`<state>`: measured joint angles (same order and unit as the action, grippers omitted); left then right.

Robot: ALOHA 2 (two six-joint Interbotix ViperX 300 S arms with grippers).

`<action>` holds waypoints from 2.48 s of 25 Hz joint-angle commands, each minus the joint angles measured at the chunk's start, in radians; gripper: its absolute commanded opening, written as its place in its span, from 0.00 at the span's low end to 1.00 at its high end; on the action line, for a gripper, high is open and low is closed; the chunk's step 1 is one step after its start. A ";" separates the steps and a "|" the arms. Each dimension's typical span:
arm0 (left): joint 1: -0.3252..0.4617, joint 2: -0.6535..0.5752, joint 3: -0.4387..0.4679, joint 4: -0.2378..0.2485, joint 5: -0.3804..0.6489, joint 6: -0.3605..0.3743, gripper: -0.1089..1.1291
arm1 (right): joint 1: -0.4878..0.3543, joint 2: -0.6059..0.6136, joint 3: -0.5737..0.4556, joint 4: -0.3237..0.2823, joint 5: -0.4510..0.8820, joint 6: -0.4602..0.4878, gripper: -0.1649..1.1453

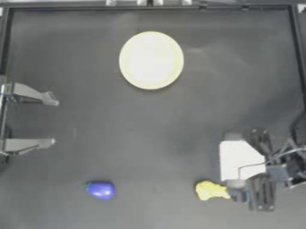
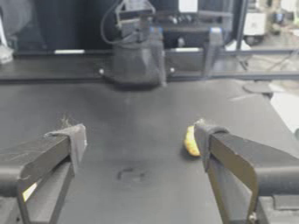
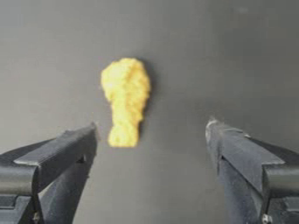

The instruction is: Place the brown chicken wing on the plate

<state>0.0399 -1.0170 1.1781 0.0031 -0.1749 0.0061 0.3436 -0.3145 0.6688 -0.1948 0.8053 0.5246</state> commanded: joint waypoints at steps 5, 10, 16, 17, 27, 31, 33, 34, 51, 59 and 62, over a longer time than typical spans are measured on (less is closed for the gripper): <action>0.000 0.025 -0.026 -0.002 -0.003 0.000 0.91 | 0.006 0.084 -0.034 0.006 -0.035 0.015 0.90; 0.000 0.026 -0.023 -0.002 -0.003 0.000 0.91 | 0.006 0.144 -0.032 -0.002 -0.071 0.037 0.90; 0.002 0.026 -0.021 -0.002 -0.003 -0.002 0.91 | 0.006 0.212 -0.032 -0.012 -0.127 0.051 0.90; 0.000 0.025 -0.021 -0.002 -0.003 0.000 0.91 | 0.006 0.221 -0.034 -0.012 -0.137 0.051 0.90; 0.000 0.025 -0.020 -0.002 -0.002 -0.002 0.91 | 0.008 0.299 -0.035 -0.014 -0.178 0.063 0.90; 0.000 0.025 -0.020 -0.003 -0.003 -0.002 0.91 | 0.018 0.319 -0.035 -0.021 -0.193 0.083 0.90; 0.002 0.025 -0.021 -0.003 -0.003 -0.002 0.91 | 0.020 0.330 -0.034 -0.021 -0.196 0.089 0.90; 0.000 0.026 -0.021 -0.003 -0.003 -0.002 0.91 | 0.023 0.334 -0.035 -0.020 -0.201 0.091 0.90; 0.002 0.026 -0.021 -0.005 -0.003 -0.002 0.91 | 0.028 0.371 -0.044 -0.023 -0.202 0.080 0.42; 0.002 0.026 -0.020 -0.005 -0.003 -0.005 0.91 | 0.028 0.341 -0.071 -0.038 -0.141 0.074 0.31; 0.002 0.026 -0.020 -0.005 -0.002 -0.005 0.91 | 0.028 0.282 -0.081 -0.097 -0.120 0.081 0.26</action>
<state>0.0399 -1.0186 1.1766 0.0000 -0.1733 0.0031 0.3697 0.0291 0.6136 -0.2592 0.6811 0.5998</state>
